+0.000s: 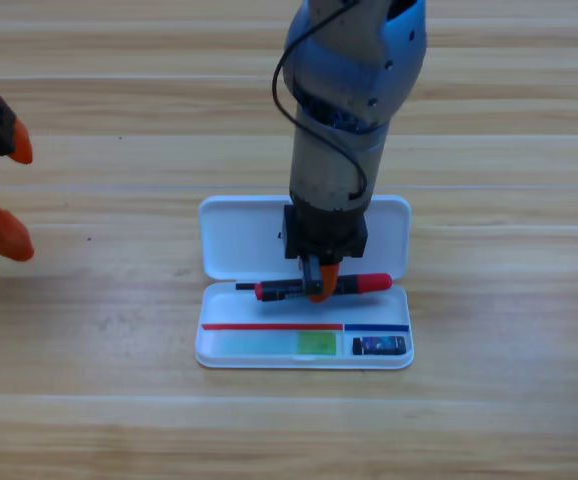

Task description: Clean up eraser and pencils

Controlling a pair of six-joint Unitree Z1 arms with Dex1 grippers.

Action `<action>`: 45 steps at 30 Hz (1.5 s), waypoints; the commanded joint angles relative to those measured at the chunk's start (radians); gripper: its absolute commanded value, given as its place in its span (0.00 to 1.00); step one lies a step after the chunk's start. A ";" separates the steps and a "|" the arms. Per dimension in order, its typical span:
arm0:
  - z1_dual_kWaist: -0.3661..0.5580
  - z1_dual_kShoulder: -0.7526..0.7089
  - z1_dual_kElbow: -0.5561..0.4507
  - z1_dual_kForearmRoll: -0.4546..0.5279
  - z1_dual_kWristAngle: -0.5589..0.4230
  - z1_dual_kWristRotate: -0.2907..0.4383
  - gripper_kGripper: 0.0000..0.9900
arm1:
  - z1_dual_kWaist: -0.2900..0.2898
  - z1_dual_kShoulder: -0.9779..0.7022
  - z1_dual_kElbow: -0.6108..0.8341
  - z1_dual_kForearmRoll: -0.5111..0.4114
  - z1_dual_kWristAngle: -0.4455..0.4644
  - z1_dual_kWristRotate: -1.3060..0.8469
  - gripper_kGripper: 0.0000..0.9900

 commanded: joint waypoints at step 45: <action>0.125 0.731 -0.719 -0.060 -0.350 -0.049 0.00 | 0.031 -0.959 0.782 -0.392 0.290 0.369 1.00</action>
